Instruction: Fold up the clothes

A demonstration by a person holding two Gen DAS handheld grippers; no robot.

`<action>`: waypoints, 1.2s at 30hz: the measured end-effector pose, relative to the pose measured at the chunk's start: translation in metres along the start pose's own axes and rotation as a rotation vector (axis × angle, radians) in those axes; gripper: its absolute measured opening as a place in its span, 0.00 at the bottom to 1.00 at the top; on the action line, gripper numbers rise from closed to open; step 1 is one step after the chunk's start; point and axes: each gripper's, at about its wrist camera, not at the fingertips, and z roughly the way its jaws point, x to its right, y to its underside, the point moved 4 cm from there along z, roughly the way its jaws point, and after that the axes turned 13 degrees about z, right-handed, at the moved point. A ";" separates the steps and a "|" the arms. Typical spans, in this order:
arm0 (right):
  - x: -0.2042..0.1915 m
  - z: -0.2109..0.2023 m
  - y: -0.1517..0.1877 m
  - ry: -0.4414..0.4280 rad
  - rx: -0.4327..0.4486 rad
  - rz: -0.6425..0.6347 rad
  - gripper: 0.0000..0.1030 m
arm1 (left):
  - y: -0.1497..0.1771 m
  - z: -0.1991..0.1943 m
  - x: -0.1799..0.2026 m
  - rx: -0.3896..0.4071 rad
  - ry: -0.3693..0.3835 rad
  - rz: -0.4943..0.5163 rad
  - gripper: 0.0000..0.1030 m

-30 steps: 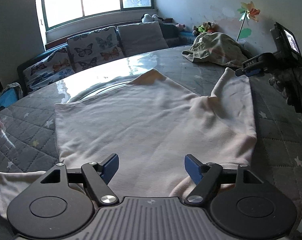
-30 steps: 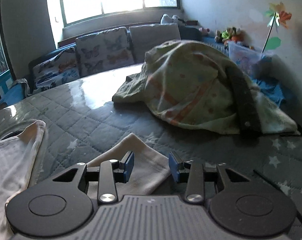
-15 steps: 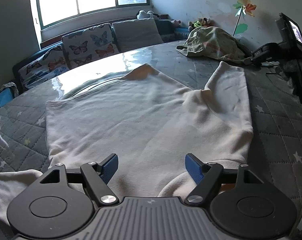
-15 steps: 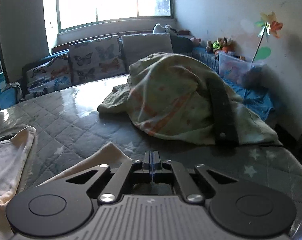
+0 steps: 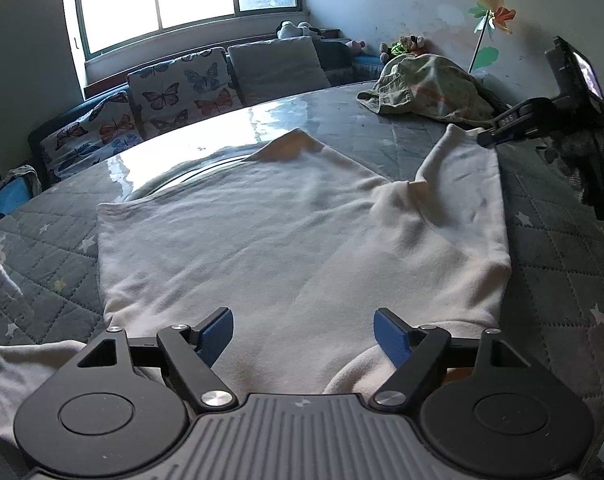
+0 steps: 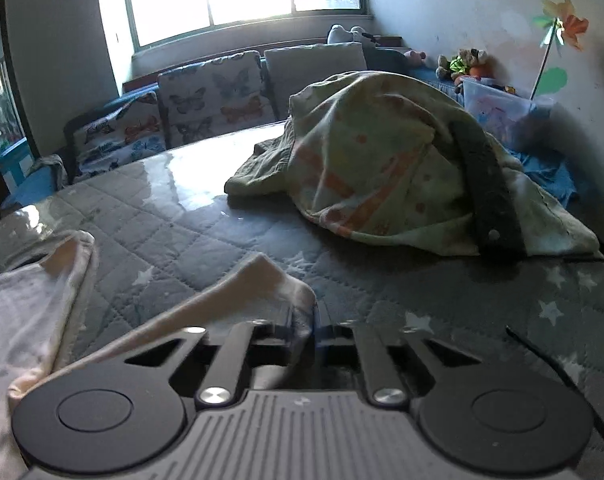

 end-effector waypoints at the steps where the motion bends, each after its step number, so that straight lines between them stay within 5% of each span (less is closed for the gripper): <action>1: 0.001 -0.005 -0.001 0.010 0.020 -0.007 0.08 | -0.001 -0.001 0.000 0.005 0.001 0.000 0.78; 4: 0.007 -0.019 -0.006 0.040 0.071 -0.010 0.08 | -0.004 -0.003 0.000 0.020 0.004 0.004 0.82; 8: 0.017 -0.015 -0.001 0.042 0.030 0.019 0.08 | -0.005 0.000 0.002 0.022 0.008 0.013 0.83; 12: 0.023 -0.008 0.003 -0.012 -0.006 0.077 0.23 | -0.010 -0.003 0.002 0.034 0.002 0.012 0.83; 17: 0.021 -0.007 0.003 -0.026 -0.008 0.093 0.10 | -0.021 -0.002 0.002 0.047 -0.016 0.017 0.85; 23: 0.017 -0.022 -0.003 -0.049 0.022 0.096 0.09 | -0.033 0.009 0.013 0.035 -0.003 0.015 0.87; 36: -0.069 -0.120 -0.031 -0.345 0.086 -0.018 0.09 | -0.040 0.035 0.051 0.001 0.028 0.066 0.88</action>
